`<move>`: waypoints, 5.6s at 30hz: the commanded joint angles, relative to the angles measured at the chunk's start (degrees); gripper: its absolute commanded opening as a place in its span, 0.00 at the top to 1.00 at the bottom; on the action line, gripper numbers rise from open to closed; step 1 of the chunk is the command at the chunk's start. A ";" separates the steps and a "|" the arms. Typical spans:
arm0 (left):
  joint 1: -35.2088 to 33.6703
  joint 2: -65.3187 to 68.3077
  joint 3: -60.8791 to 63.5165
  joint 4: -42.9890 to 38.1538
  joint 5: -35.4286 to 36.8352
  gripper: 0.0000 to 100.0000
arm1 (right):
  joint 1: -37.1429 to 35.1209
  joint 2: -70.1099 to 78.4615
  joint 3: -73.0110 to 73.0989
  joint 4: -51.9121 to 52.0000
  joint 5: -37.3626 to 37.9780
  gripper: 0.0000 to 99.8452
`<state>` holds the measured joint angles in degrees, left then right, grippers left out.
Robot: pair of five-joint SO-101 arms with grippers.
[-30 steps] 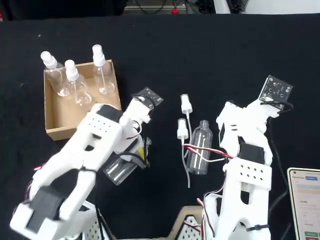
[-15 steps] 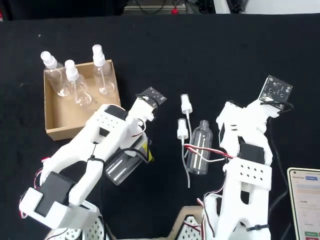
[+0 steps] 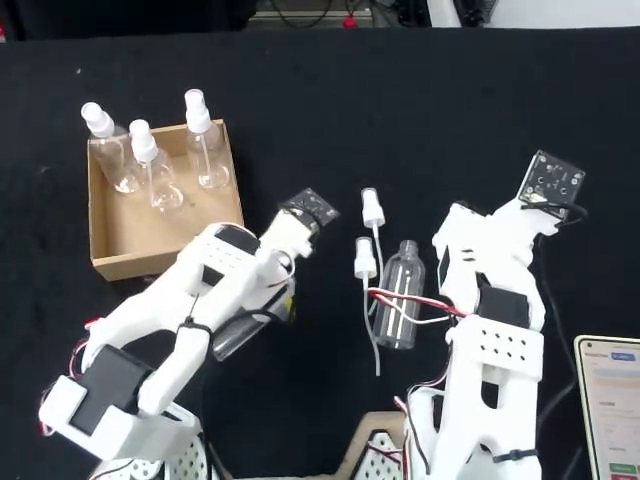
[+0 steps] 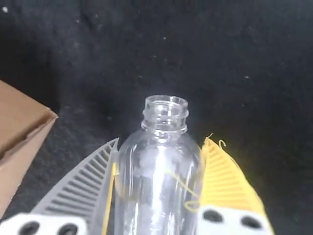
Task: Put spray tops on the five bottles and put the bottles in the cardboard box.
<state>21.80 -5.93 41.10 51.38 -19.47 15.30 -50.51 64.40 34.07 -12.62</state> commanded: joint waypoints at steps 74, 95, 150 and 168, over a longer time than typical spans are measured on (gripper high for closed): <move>-4.79 -72.62 42.15 -15.03 16.70 0.84 | -21.71 64.75 -51.03 18.29 10.64 0.81; -4.35 -72.62 42.24 -14.86 17.05 0.84 | -16.97 46.55 -52.79 31.03 10.46 0.92; -0.92 -95.21 56.40 -43.16 22.59 0.84 | -42.73 13.23 -60.97 4.40 1.58 0.93; 0.48 -95.21 56.40 -43.16 22.33 0.84 | -43.96 12.88 -52.62 0.00 12.13 0.93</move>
<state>21.54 -100.26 96.22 9.10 2.77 -27.87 -35.91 11.56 37.49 -0.75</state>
